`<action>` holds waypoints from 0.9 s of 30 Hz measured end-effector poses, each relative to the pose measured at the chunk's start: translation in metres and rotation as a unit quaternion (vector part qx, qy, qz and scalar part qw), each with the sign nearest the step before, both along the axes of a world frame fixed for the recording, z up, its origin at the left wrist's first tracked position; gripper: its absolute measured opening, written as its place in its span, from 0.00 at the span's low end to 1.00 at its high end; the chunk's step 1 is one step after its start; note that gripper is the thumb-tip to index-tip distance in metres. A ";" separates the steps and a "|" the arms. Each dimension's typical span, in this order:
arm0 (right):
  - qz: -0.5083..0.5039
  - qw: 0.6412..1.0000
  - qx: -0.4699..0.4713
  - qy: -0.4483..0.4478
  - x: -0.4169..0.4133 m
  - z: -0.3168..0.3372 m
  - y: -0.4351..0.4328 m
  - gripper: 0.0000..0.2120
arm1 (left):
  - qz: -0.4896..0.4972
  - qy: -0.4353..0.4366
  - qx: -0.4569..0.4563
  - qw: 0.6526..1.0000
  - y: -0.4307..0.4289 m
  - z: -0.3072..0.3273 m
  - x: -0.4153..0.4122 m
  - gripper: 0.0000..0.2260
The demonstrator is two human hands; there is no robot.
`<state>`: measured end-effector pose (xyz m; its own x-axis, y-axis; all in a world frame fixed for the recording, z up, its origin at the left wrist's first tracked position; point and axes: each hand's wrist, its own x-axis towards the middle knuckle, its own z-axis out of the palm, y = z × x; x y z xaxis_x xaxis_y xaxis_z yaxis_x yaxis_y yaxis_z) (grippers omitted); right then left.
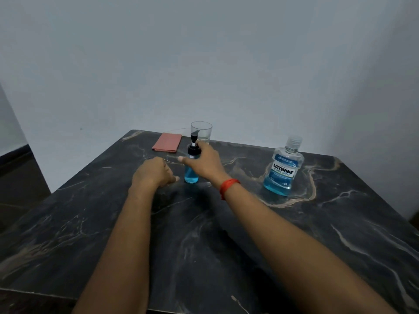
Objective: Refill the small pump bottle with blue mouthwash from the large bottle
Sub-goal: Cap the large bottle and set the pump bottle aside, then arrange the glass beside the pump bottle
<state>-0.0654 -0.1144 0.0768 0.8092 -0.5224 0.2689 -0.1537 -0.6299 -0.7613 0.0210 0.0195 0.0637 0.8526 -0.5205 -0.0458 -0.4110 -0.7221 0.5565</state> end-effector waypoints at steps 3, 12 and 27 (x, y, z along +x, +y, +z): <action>-0.027 0.999 -0.020 -0.019 -0.016 -0.008 -0.009 0.15 | 0.016 -0.012 -0.064 0.998 -0.007 -0.005 -0.003 0.10; -0.066 0.998 -0.012 -0.013 -0.097 -0.017 -0.050 0.15 | 0.003 0.091 -0.281 0.956 -0.071 -0.012 -0.020 0.37; -0.059 0.996 -0.035 -0.049 -0.088 -0.031 -0.053 0.16 | 0.088 0.067 -0.261 0.959 -0.190 -0.022 0.074 0.52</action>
